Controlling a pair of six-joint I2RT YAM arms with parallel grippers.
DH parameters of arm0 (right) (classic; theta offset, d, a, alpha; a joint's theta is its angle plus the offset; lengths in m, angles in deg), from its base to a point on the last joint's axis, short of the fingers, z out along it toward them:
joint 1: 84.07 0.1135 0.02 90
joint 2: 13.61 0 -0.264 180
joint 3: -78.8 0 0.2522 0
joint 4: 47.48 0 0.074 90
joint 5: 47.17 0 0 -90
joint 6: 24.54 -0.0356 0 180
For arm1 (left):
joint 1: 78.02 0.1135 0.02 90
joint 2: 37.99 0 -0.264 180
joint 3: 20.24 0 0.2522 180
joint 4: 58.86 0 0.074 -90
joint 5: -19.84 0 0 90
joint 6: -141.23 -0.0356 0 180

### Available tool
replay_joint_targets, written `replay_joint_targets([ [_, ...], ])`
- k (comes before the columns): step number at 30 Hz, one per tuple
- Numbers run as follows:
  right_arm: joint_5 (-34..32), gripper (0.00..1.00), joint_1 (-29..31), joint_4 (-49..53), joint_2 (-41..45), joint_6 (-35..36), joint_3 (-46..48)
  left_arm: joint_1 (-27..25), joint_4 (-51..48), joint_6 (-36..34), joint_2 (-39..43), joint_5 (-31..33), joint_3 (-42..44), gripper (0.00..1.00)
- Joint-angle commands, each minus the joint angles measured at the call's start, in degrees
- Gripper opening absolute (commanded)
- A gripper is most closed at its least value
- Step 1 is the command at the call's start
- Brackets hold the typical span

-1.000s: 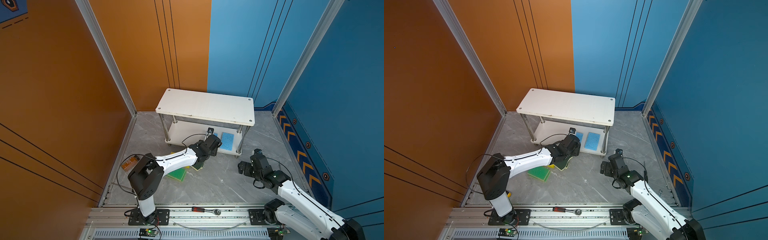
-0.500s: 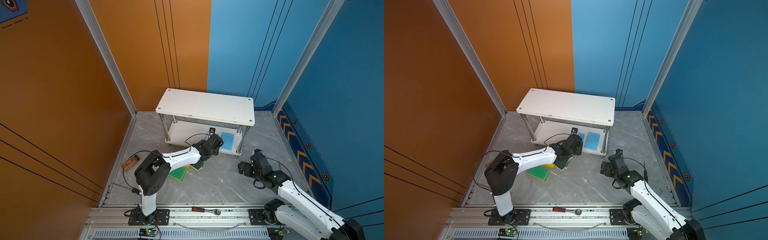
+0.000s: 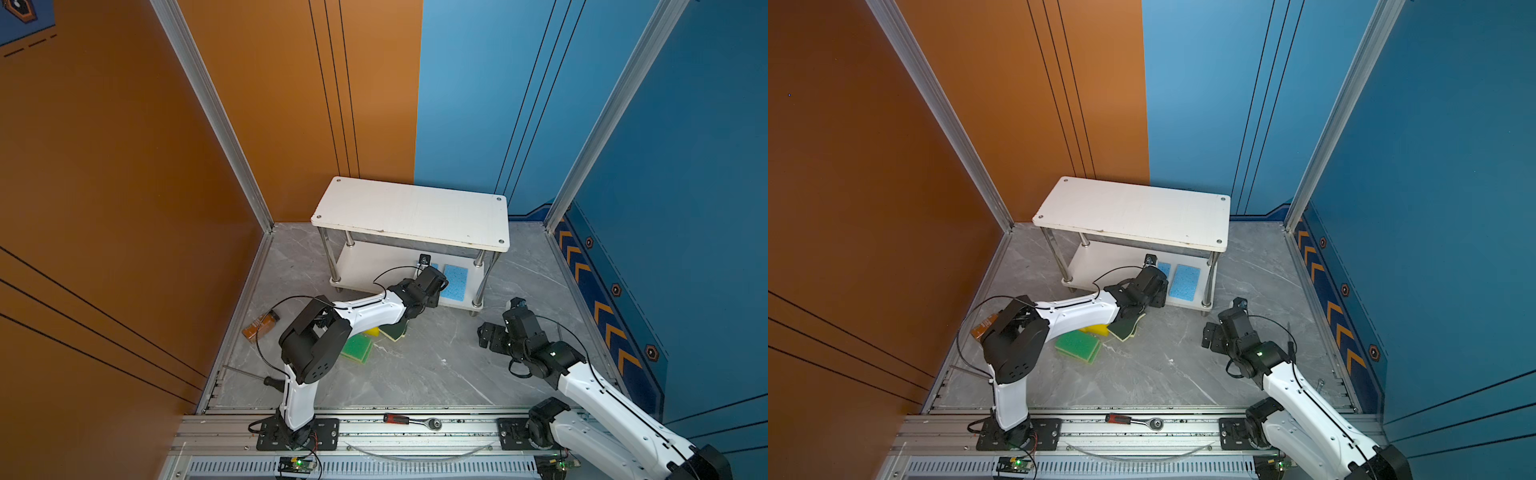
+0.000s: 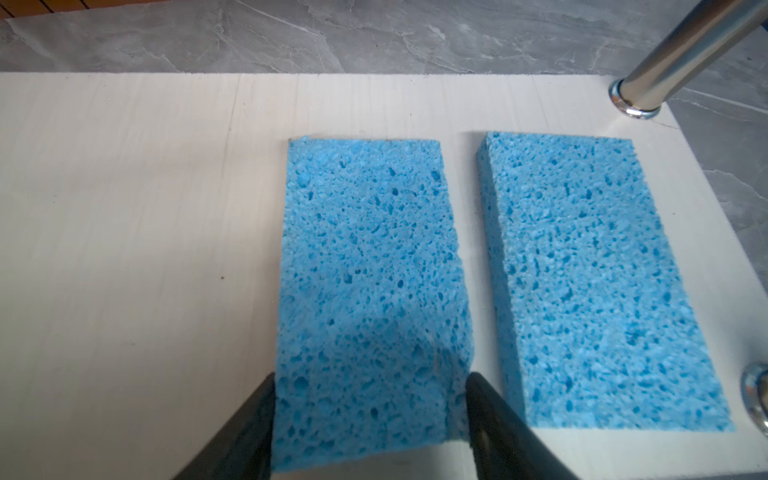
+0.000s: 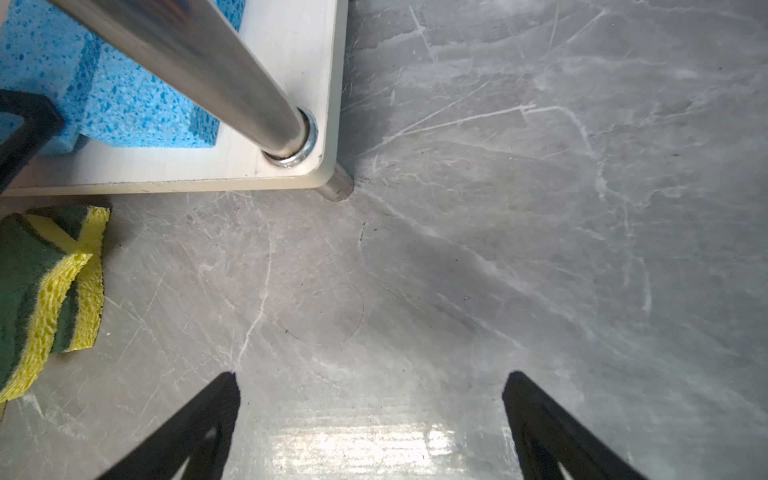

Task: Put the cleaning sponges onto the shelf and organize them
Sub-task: 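Set the blue sponge beside the first one and open the left gripper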

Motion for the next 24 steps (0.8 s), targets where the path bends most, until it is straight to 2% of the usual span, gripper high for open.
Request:
replay_joint_targets([
  [1, -0.47, 0.98, -0.5, 2.45, 0.83, 0.07, -1.37, 0.69, 1.01, -0.02, -0.75, -0.72, -1.59, 0.7],
  [24, -0.6, 0.98, -0.52, 2.46, 1.01, -0.41, -1.06, 1.46, 2.1, -0.64, -1.1, -1.56, 0.94, 0.76],
])
